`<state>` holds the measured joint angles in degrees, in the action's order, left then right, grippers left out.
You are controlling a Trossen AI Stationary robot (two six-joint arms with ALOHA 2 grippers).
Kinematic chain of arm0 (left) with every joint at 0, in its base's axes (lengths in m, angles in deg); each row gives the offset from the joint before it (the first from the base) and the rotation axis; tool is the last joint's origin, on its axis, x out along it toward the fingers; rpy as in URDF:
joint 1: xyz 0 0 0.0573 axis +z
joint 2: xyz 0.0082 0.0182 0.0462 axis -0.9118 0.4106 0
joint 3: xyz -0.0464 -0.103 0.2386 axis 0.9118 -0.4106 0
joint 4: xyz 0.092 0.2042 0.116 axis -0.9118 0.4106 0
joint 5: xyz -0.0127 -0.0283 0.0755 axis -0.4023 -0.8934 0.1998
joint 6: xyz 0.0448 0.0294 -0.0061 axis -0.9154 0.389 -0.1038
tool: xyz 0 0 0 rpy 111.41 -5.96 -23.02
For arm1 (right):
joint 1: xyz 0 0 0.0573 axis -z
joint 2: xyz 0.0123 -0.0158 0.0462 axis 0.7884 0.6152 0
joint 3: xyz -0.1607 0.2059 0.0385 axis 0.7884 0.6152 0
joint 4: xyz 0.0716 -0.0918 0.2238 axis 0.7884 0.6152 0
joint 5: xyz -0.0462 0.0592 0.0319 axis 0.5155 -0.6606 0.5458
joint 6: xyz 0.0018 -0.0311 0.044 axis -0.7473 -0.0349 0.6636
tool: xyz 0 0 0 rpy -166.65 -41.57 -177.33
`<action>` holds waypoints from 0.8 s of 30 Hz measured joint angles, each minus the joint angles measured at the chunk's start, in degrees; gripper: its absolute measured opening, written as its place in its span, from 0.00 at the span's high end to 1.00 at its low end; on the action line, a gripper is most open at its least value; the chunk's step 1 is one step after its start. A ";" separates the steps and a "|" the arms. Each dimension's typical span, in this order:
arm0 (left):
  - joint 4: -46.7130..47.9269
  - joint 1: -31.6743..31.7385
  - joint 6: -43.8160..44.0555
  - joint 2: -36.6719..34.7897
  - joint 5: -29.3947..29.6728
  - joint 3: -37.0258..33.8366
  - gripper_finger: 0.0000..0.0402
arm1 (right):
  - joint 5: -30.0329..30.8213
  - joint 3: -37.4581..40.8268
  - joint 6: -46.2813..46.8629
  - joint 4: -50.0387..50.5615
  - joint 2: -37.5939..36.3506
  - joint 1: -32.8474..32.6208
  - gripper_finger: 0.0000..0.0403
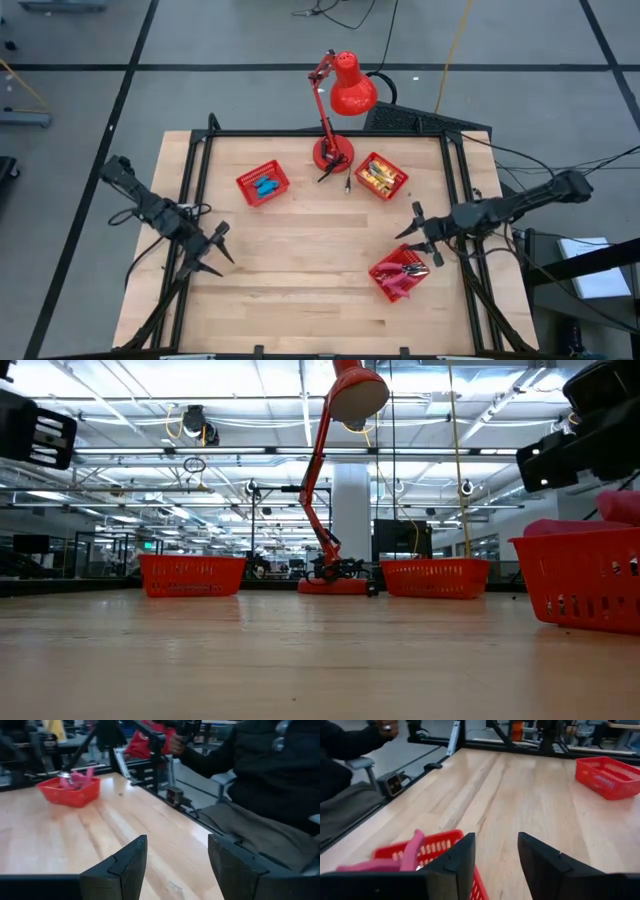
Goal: Pick & Place School Supplies
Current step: Return to Home Position
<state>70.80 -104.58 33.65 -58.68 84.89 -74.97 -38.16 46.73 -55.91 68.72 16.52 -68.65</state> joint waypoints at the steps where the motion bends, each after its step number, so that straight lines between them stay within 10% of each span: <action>1: 0.02 0.81 -0.23 -0.14 -0.04 0.00 0.47 | -0.64 0.02 -0.31 1.75 -1.55 0.00 0.66; 12: 0.17 15.09 -0.75 0.45 -3.26 -0.02 0.47 | 10.60 0.04 -13.05 7.70 -15.14 0.04 0.75; 24: -0.25 24.30 -1.99 0.33 -6.42 -0.07 0.47 | 7.59 5.60 -17.85 4.01 -24.85 0.07 0.84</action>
<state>70.55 -80.27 31.66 -58.35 78.47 -75.03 -30.57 52.33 -73.76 72.73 -8.33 -68.59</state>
